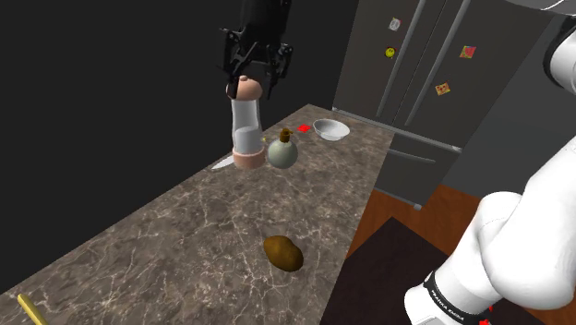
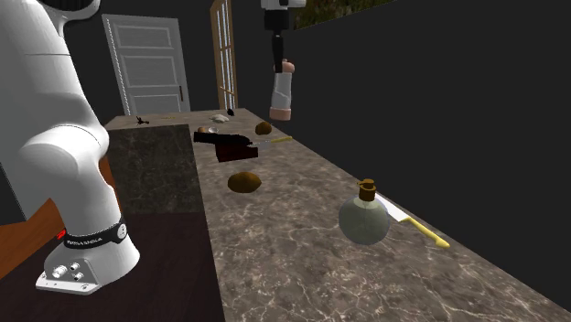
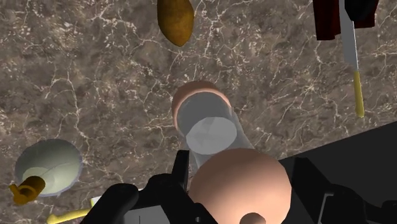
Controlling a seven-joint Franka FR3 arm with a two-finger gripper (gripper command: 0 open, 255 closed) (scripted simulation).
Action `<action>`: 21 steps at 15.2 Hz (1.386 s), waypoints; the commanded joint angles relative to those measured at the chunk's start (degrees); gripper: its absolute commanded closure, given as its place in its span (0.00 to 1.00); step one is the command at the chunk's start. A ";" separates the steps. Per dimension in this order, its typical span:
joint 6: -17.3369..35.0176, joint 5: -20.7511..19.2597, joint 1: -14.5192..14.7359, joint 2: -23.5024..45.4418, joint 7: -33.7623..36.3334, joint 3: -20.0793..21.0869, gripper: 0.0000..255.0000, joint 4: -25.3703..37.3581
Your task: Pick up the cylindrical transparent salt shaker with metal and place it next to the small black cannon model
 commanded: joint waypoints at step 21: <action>-1.13 -10.59 15.37 23.75 22.41 8.83 1.00 26.05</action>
